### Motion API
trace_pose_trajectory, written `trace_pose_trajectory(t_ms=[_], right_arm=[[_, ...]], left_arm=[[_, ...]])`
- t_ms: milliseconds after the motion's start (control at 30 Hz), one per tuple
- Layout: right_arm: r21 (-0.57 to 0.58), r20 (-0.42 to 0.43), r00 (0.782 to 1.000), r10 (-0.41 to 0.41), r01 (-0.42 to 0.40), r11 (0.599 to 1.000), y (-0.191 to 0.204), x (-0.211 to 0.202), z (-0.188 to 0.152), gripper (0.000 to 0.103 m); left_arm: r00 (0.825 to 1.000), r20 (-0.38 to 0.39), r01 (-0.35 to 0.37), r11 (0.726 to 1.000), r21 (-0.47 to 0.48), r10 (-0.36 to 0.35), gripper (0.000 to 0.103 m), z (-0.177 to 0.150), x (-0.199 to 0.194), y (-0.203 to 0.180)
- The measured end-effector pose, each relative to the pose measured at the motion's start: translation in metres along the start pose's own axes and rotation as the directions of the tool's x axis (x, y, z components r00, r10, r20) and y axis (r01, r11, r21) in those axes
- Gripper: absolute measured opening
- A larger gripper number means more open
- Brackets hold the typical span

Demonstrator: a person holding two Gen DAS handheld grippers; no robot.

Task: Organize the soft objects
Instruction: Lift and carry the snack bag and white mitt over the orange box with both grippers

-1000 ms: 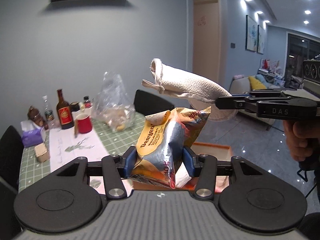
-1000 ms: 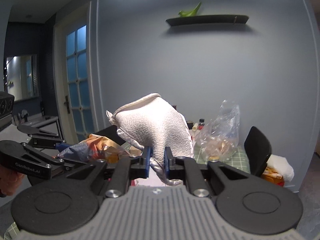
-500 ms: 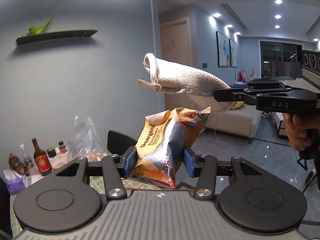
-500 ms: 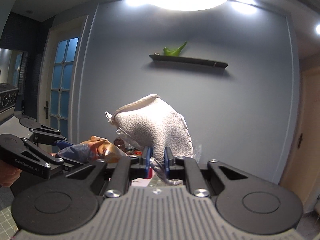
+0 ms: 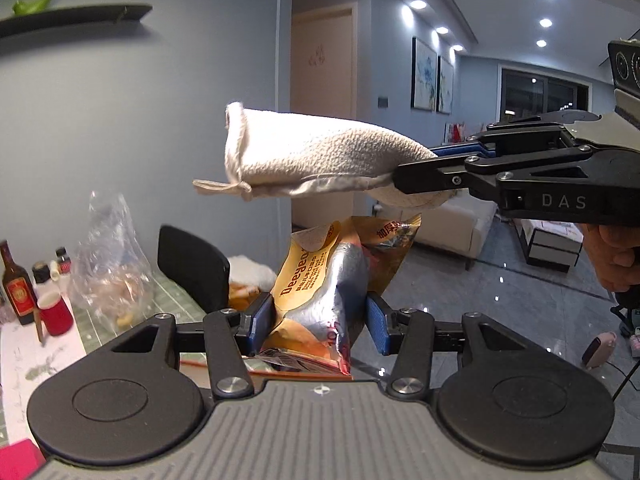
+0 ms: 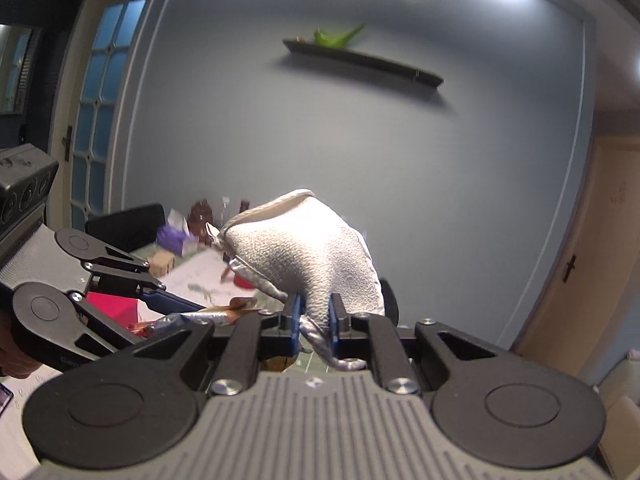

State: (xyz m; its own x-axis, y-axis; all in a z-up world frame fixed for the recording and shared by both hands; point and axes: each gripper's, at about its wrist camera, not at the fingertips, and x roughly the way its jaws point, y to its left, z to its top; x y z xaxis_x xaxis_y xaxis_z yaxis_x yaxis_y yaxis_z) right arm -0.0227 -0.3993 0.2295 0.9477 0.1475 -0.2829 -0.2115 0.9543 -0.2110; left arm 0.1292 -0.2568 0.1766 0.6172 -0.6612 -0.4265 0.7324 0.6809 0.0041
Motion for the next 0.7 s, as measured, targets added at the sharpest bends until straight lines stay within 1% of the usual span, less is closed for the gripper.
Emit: trace_pose_trajectory(t_ms=[133,300,467,700], right_arm=[[0.021,-0.079,0.997,0.007,-0.005,1.0,-0.005,0.031,-0.032,0.012],[0.053,-0.18,0.983,0.02,-0.011,0.999,-0.009,0.069,-0.076,0.012],[0.094,-0.267,0.963,0.034,-0.009,0.996,-0.009,0.102,-0.119,0.012],[0.113,-0.339,0.939,0.057,-0.019,0.993,-0.003,0.133,-0.152,0.012]], left_arm=[[0.997,-0.071,-0.003,1.0,0.005,0.003,0.057,-0.022,0.028,0.001],[0.989,-0.148,-0.018,1.0,0.0,0.018,0.057,-0.044,0.05,0.012],[0.968,-0.244,-0.047,0.997,0.059,0.06,0.056,-0.069,0.073,0.011],[0.942,-0.326,-0.053,0.995,0.081,0.077,0.056,-0.096,0.093,0.013]])
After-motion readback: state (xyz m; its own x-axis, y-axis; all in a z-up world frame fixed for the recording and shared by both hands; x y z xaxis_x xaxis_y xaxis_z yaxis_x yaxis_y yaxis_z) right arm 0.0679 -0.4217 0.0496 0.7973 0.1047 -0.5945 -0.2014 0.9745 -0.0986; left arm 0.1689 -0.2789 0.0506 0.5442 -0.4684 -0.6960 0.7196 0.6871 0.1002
